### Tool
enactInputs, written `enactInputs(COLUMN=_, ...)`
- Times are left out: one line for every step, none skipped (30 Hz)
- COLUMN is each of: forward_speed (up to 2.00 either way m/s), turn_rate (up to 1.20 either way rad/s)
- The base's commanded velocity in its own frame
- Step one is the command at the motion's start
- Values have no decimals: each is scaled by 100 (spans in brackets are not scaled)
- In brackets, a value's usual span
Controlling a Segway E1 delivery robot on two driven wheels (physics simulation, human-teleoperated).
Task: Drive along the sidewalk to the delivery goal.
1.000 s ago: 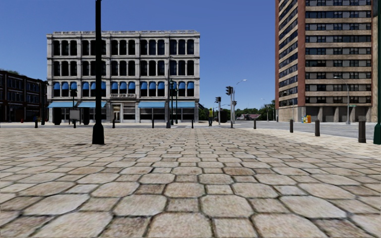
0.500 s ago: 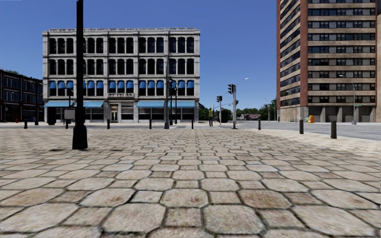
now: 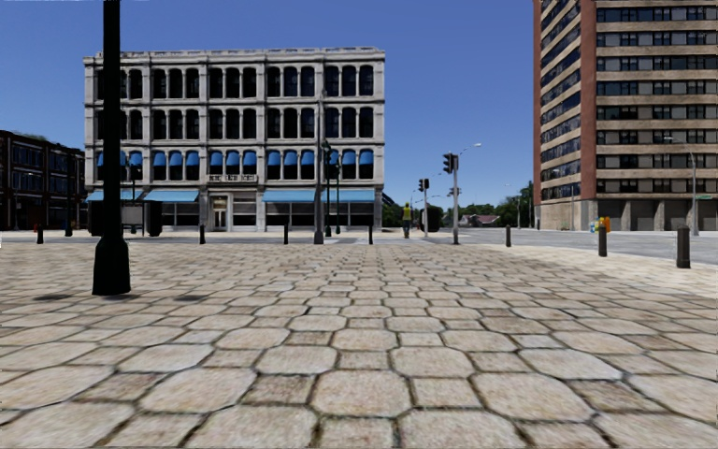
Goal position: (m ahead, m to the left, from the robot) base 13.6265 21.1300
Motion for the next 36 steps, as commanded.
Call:
enactInputs(forward_speed=199, turn_rate=26)
enactInputs(forward_speed=199, turn_rate=27)
enactInputs(forward_speed=199, turn_rate=27)
enactInputs(forward_speed=199, turn_rate=27)
enactInputs(forward_speed=199, turn_rate=28)
enactInputs(forward_speed=199, turn_rate=28)
enactInputs(forward_speed=199, turn_rate=28)
enactInputs(forward_speed=199, turn_rate=28)
enactInputs(forward_speed=199, turn_rate=28)
enactInputs(forward_speed=199, turn_rate=30)
enactInputs(forward_speed=199, turn_rate=30)
enactInputs(forward_speed=199, turn_rate=30)
enactInputs(forward_speed=199, turn_rate=32)
enactInputs(forward_speed=199, turn_rate=33)
enactInputs(forward_speed=199, turn_rate=33)
enactInputs(forward_speed=199, turn_rate=34)
enactInputs(forward_speed=199, turn_rate=34)
enactInputs(forward_speed=199, turn_rate=34)
enactInputs(forward_speed=199, turn_rate=34)
enactInputs(forward_speed=199, turn_rate=34)
enactInputs(forward_speed=199, turn_rate=34)
enactInputs(forward_speed=199, turn_rate=34)
enactInputs(forward_speed=199, turn_rate=34)
enactInputs(forward_speed=199, turn_rate=34)
enactInputs(forward_speed=199, turn_rate=34)
enactInputs(forward_speed=199, turn_rate=34)
enactInputs(forward_speed=199, turn_rate=34)
enactInputs(forward_speed=199, turn_rate=34)
enactInputs(forward_speed=199, turn_rate=34)
enactInputs(forward_speed=199, turn_rate=34)
enactInputs(forward_speed=199, turn_rate=34)
enactInputs(forward_speed=199, turn_rate=34)
enactInputs(forward_speed=199, turn_rate=34)
enactInputs(forward_speed=199, turn_rate=34)
enactInputs(forward_speed=199, turn_rate=34)
enactInputs(forward_speed=199, turn_rate=34)
